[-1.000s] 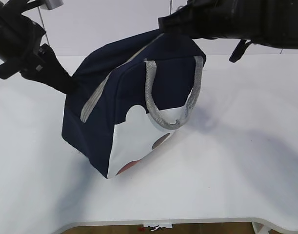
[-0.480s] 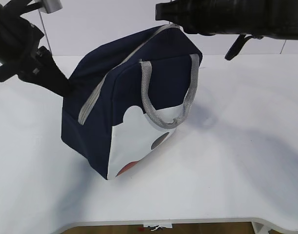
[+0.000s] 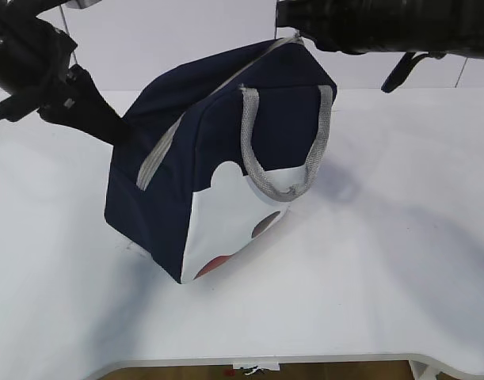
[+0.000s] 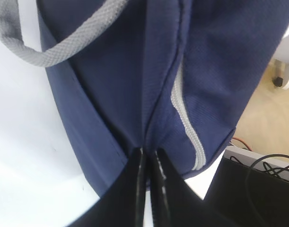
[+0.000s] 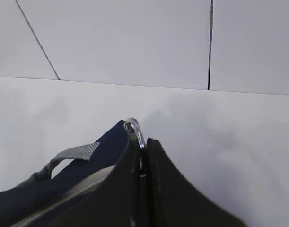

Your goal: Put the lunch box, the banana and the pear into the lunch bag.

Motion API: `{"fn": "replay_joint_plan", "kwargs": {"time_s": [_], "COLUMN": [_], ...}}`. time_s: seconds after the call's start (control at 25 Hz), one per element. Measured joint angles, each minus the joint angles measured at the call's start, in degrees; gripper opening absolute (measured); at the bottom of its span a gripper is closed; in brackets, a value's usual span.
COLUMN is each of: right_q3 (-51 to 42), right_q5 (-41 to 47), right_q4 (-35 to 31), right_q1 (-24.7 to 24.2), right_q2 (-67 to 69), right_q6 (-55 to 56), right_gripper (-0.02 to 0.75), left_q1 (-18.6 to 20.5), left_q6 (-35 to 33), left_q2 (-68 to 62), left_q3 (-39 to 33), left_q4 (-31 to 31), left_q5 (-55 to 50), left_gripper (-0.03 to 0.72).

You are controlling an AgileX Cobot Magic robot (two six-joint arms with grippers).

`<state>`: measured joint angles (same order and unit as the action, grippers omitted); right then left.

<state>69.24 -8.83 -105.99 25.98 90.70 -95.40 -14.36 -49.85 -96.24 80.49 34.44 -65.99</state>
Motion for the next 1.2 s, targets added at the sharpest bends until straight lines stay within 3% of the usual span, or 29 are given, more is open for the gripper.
{"fn": "replay_joint_plan", "kwargs": {"time_s": [0.32,0.56,0.8,1.0,1.12,1.2], "right_q3": [0.11,0.70,1.14,1.14,1.14,1.14], "right_q5": [0.92,-4.87,4.34,11.65,14.67,17.56], "right_q4": [0.67,0.83,1.32,1.67,1.92,2.09], "right_q1": [-2.28,-4.99,-4.97,-4.97,-4.97,-5.10], "right_q2": [2.24,2.48,2.48,2.48,2.48,2.48], "right_q6": [0.04,0.55,4.66,5.31,5.37,5.37], "right_gripper": [-0.006,-0.008,-0.008,-0.009,-0.009,-0.008], "left_q1": [0.00,0.65,0.65,0.65,0.65,0.65], "left_q6": [0.00,0.00,0.00,0.00,0.00,0.00], "left_q2": [2.06,2.67,2.67,2.67,2.67,2.67], "left_q3": [0.00,-0.20,-0.20,-0.20,-0.20,-0.20], "left_q4": [-0.77,-5.58,-5.58,-1.59,-0.56,-0.56], "left_q5": [0.05,-3.64,-3.16,5.50,9.44,10.81], "left_gripper": [-0.009,-0.010,-0.010,-0.007,0.057,0.148]}}
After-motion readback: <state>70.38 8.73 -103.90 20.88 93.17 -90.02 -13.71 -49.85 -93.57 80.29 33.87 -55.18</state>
